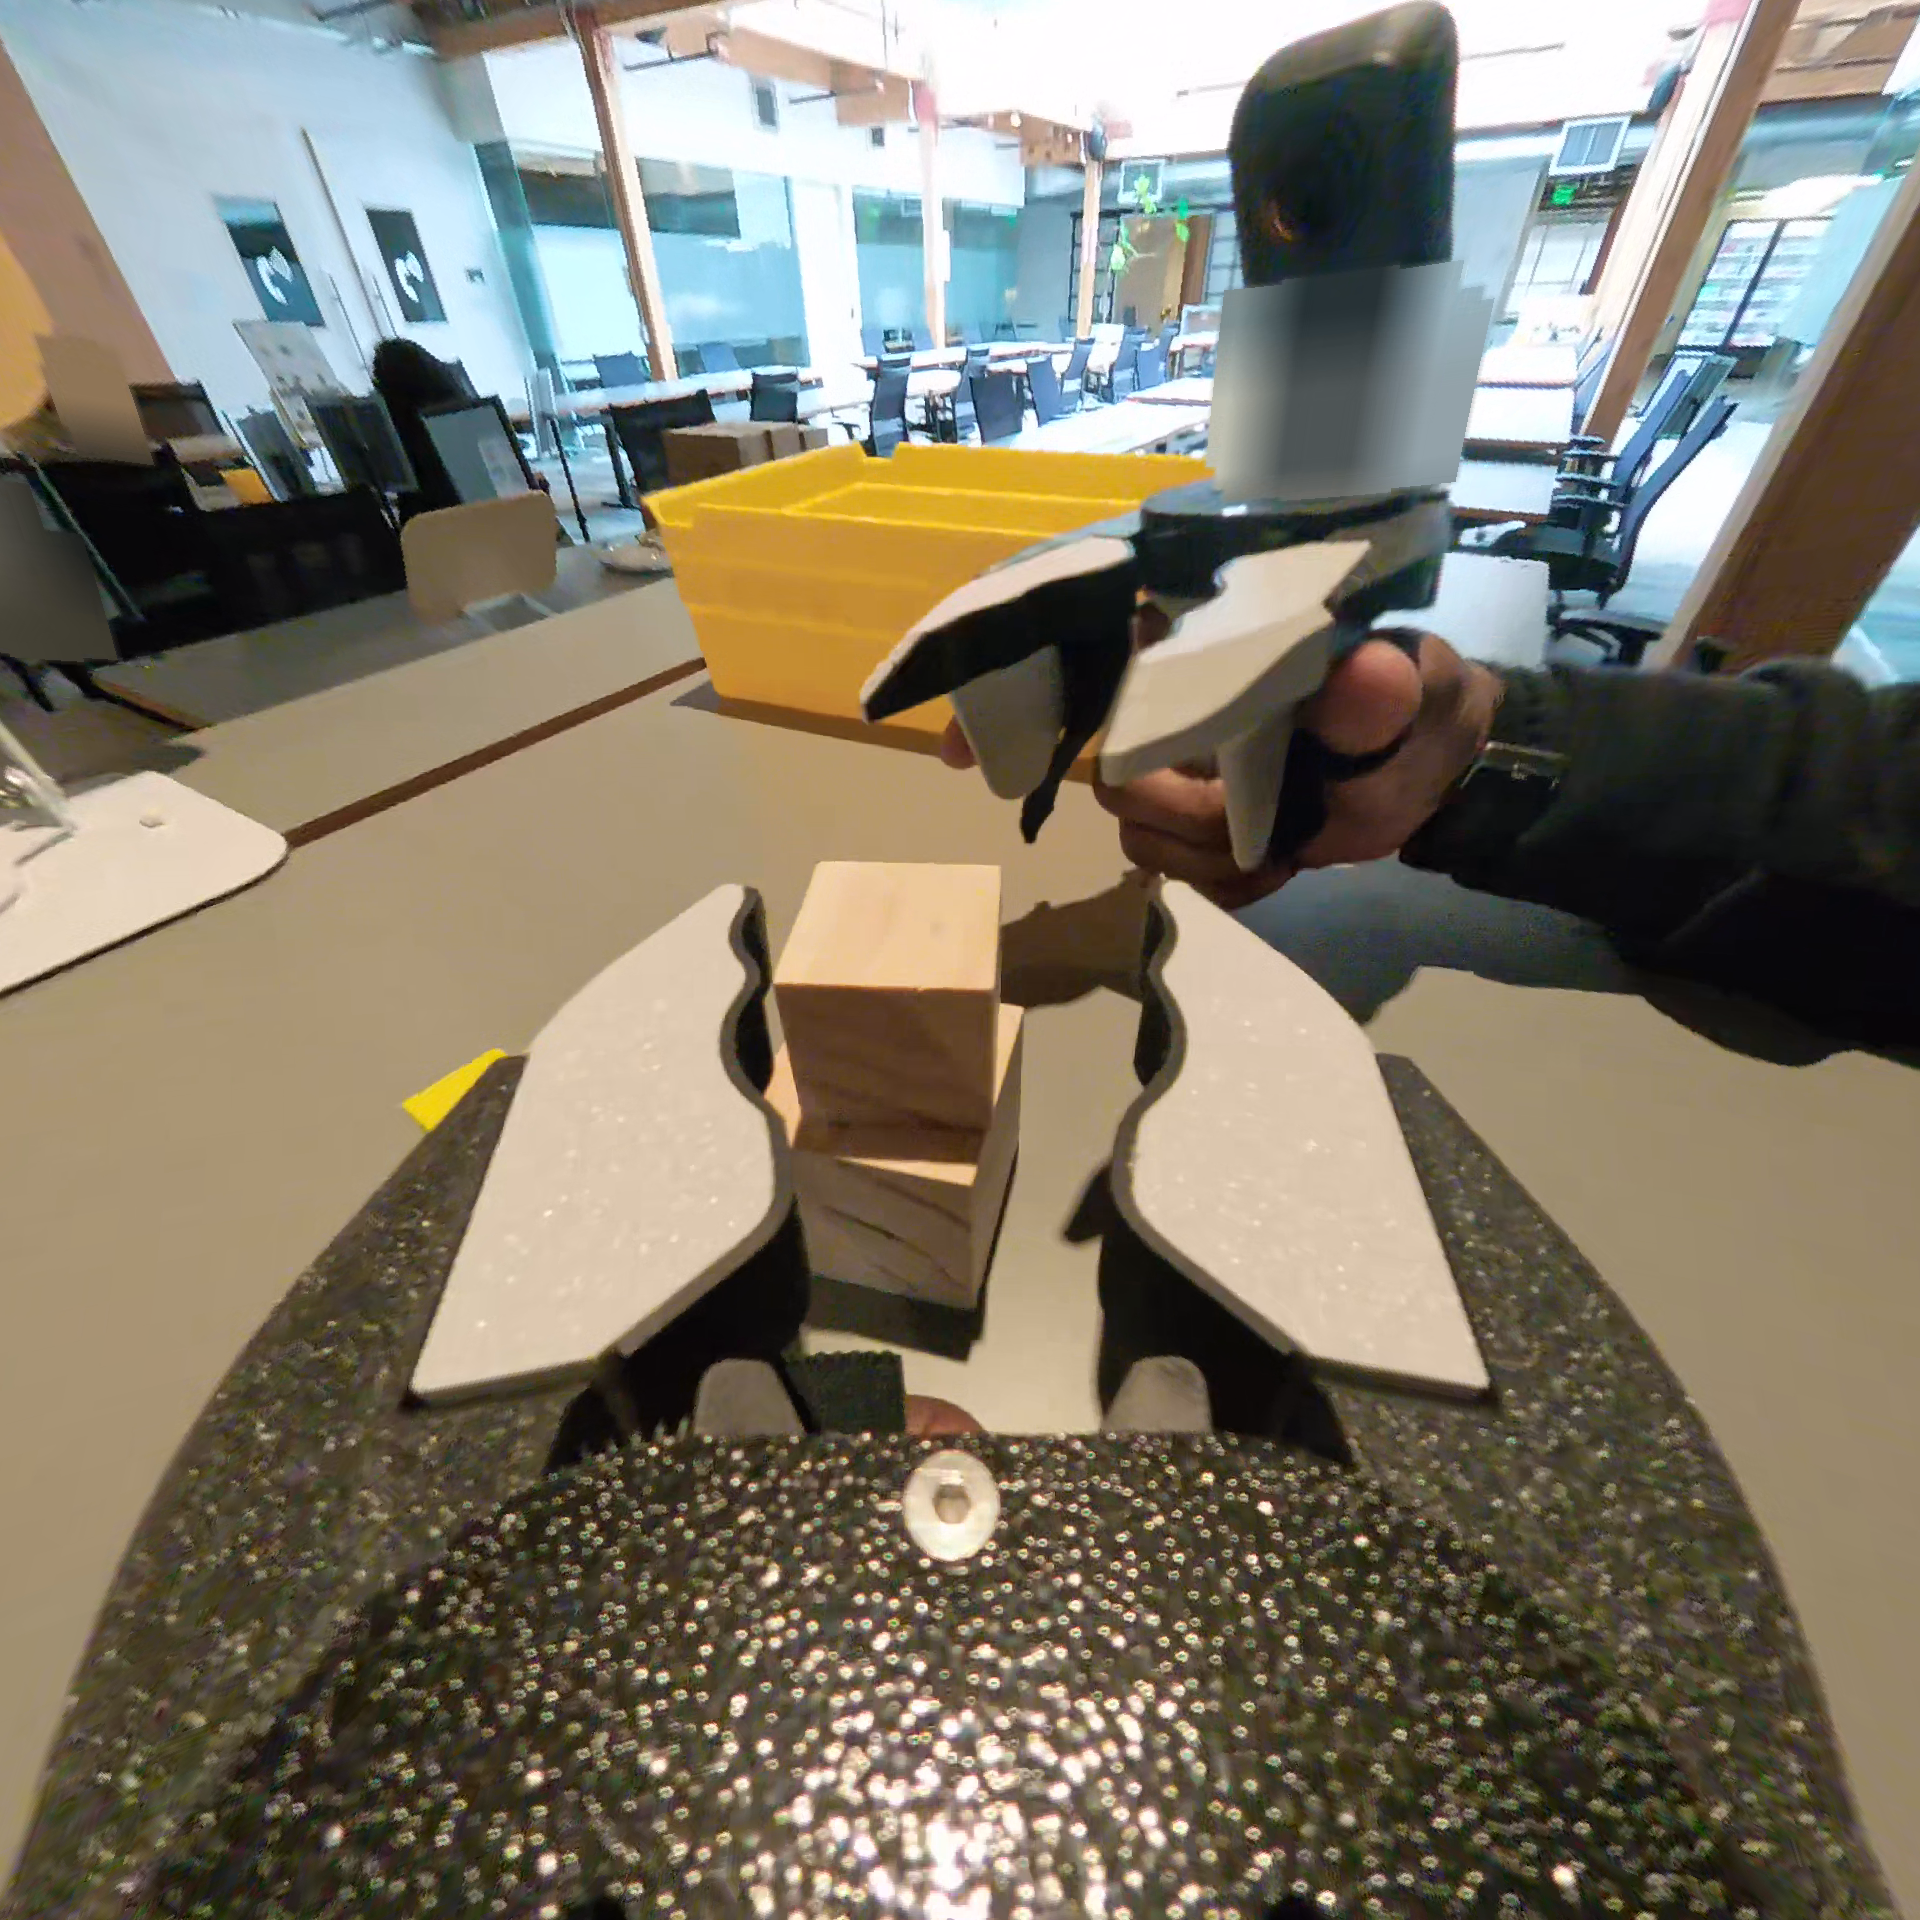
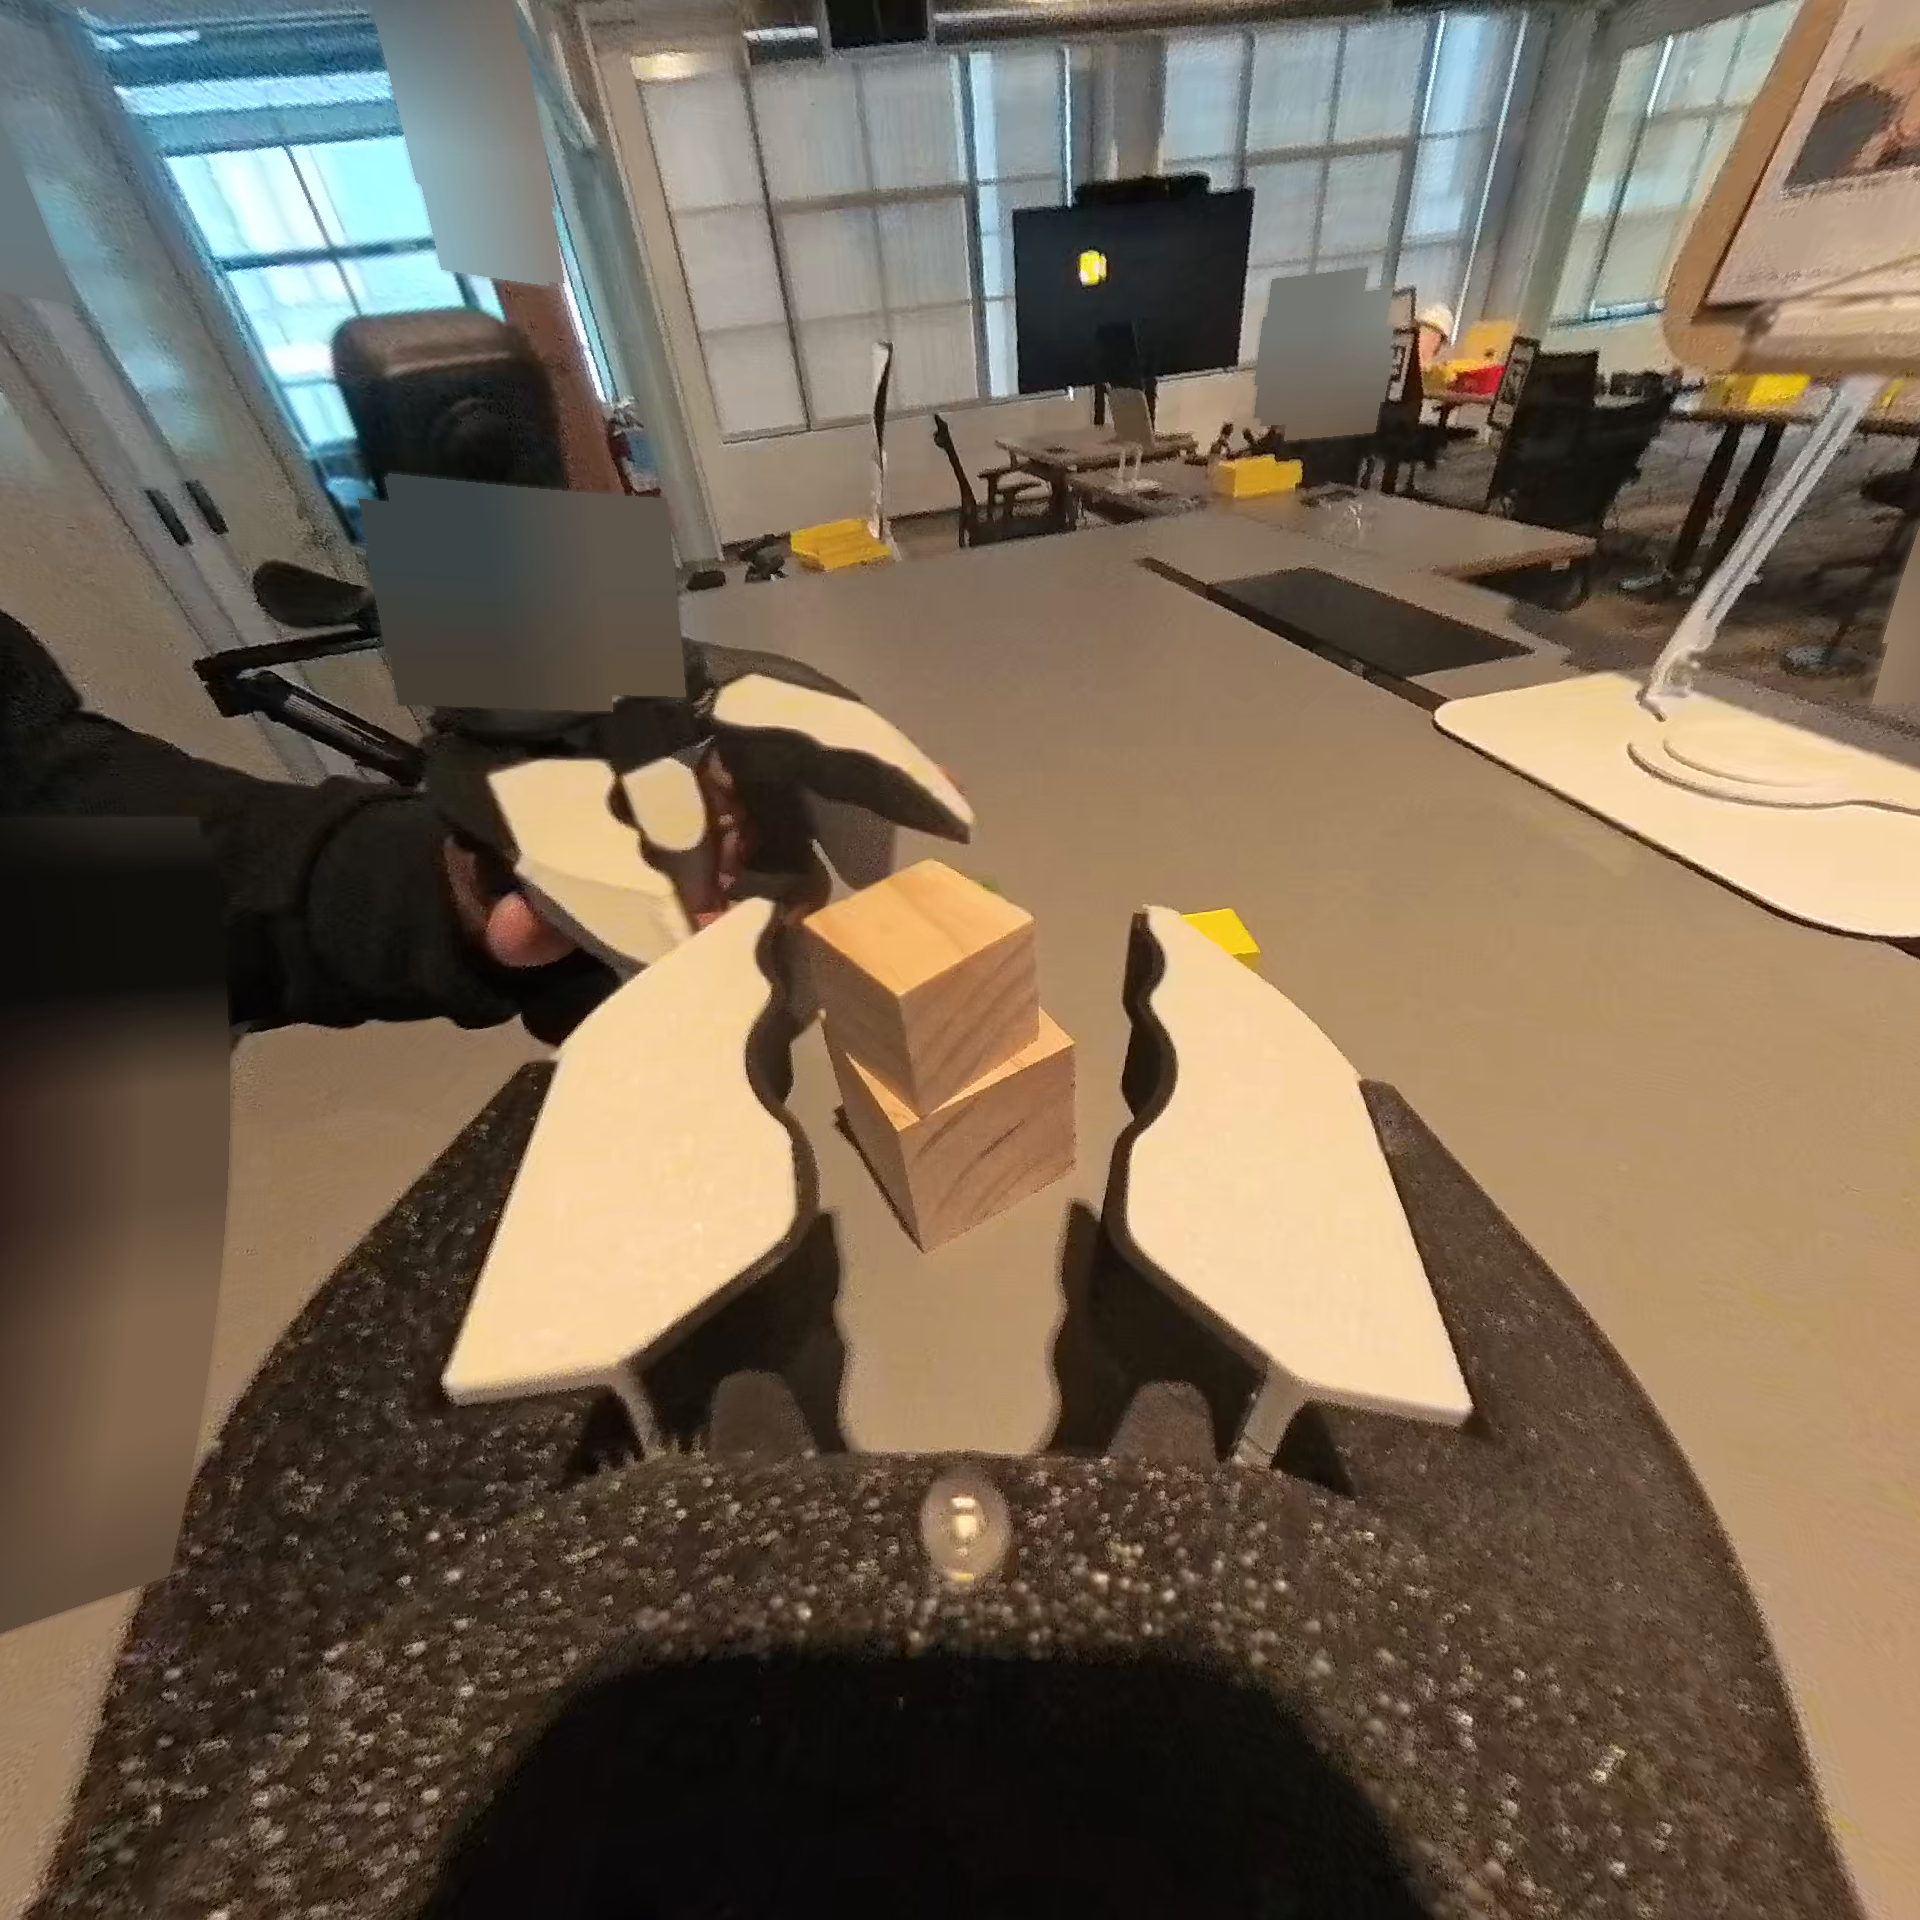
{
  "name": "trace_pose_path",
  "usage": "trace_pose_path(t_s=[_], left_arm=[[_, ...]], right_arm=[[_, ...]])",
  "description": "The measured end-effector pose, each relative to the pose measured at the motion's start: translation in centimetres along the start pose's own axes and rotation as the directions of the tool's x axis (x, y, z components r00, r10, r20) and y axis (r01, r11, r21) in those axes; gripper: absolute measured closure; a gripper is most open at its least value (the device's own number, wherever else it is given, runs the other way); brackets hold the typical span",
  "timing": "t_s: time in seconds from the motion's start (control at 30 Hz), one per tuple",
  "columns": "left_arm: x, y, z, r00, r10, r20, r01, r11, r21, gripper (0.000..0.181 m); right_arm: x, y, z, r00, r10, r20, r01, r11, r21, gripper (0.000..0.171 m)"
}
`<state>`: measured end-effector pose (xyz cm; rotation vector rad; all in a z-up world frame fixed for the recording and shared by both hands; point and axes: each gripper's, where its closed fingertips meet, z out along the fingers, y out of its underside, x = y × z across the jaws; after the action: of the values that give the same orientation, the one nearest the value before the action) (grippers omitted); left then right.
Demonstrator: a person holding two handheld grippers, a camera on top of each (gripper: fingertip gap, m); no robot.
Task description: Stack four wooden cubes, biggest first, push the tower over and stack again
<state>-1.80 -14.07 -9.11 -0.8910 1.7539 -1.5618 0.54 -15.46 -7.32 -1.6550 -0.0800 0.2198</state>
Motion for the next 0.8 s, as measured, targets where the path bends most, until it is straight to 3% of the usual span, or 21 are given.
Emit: trace_pose_path(t_s=[0.13,0.3,0.6,0.8], left_arm=[[-1.0,0.3,0.7,0.996,-0.091,-0.015,0.091,0.996,-0.025,0.114],[-1.1,0.2,0.6,0.983,-0.17,-0.075,0.169,0.985,-0.025,0.131],[-0.9,1.9,0.8,0.998,-0.007,-0.056,-0.001,0.989,-0.146,0.137],[-0.8,1.7,0.3,0.953,0.177,-0.244,-0.219,0.963,-0.157,0.137]], right_arm=[[-0.9,1.7,-0.1,0.998,-0.03,0.055,0.033,0.998,-0.049,0.113],[-1.1,2.7,0.0,0.997,-0.038,0.067,0.044,0.995,-0.084,0.117],[-0.8,2.8,0.2,0.998,-0.006,0.064,0.013,0.995,-0.099,0.117],[-0.7,2.5,0.1,0.997,0.027,0.076,-0.021,0.997,-0.077,0.117]])
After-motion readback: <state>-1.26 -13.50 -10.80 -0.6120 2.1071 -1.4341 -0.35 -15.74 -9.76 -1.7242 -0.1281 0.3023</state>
